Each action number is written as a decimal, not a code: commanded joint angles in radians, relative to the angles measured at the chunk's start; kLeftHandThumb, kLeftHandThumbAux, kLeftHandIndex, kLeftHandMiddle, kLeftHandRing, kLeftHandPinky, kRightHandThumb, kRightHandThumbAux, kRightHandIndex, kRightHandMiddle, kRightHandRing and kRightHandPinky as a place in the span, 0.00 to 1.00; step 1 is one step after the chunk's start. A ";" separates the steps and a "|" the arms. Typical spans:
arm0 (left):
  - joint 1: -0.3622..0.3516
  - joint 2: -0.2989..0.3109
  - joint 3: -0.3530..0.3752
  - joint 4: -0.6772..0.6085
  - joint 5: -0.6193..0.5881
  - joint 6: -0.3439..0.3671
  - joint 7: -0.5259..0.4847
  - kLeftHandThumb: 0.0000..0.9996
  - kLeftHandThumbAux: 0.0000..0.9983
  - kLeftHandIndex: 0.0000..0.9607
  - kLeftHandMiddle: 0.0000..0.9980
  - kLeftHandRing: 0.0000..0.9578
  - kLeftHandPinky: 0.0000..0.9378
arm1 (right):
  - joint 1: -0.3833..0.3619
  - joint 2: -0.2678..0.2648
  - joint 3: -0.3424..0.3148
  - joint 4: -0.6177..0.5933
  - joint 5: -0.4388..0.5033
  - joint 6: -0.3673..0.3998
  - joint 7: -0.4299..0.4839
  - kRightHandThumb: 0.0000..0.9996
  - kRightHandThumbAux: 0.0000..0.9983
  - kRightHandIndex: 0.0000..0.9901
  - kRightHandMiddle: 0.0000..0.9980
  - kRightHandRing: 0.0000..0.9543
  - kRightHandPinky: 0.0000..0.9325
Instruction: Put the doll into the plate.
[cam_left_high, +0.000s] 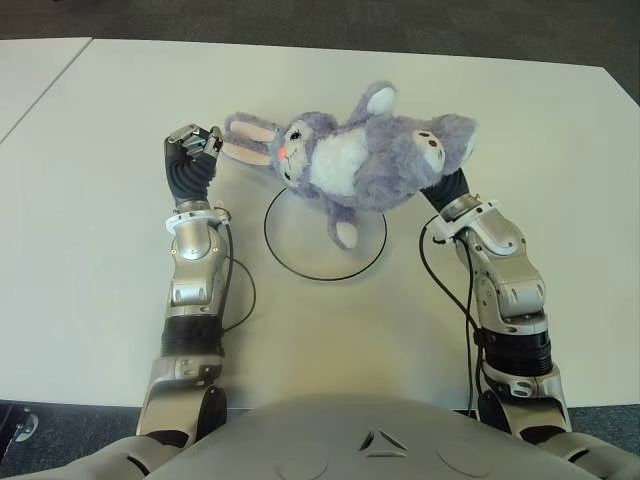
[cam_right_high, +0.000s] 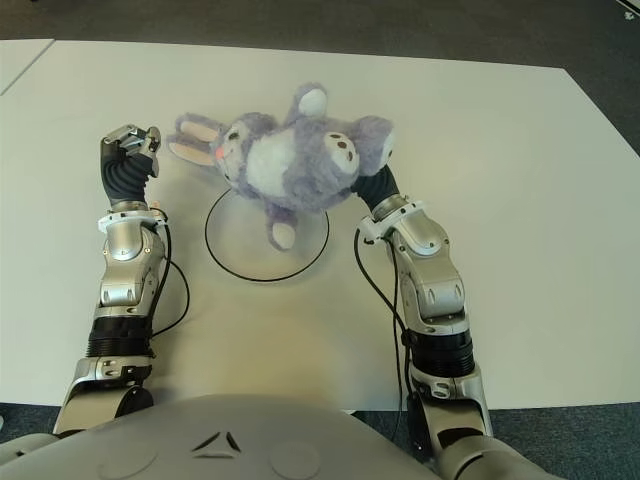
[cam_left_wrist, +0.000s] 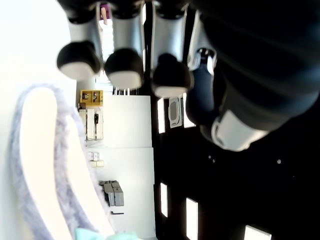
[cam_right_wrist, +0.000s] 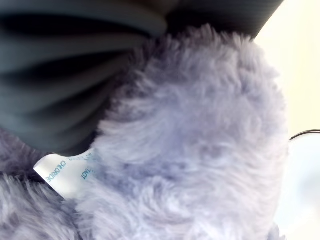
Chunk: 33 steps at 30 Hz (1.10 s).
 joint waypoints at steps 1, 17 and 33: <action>0.060 -0.032 -0.003 0.025 0.008 0.015 0.018 0.71 0.71 0.46 0.88 0.92 0.93 | 0.013 0.000 0.005 -0.006 -0.014 -0.014 -0.002 0.85 0.68 0.40 0.54 0.92 0.95; 0.061 -0.035 -0.002 0.024 0.001 0.013 0.014 0.71 0.71 0.46 0.88 0.93 0.93 | 0.031 -0.020 0.018 -0.026 -0.053 -0.056 0.013 0.85 0.68 0.40 0.53 0.91 0.94; 0.054 -0.040 -0.005 0.033 0.000 0.018 0.014 0.71 0.71 0.46 0.88 0.92 0.93 | 0.037 -0.085 0.049 -0.115 -0.159 0.012 -0.001 0.85 0.68 0.40 0.54 0.86 0.86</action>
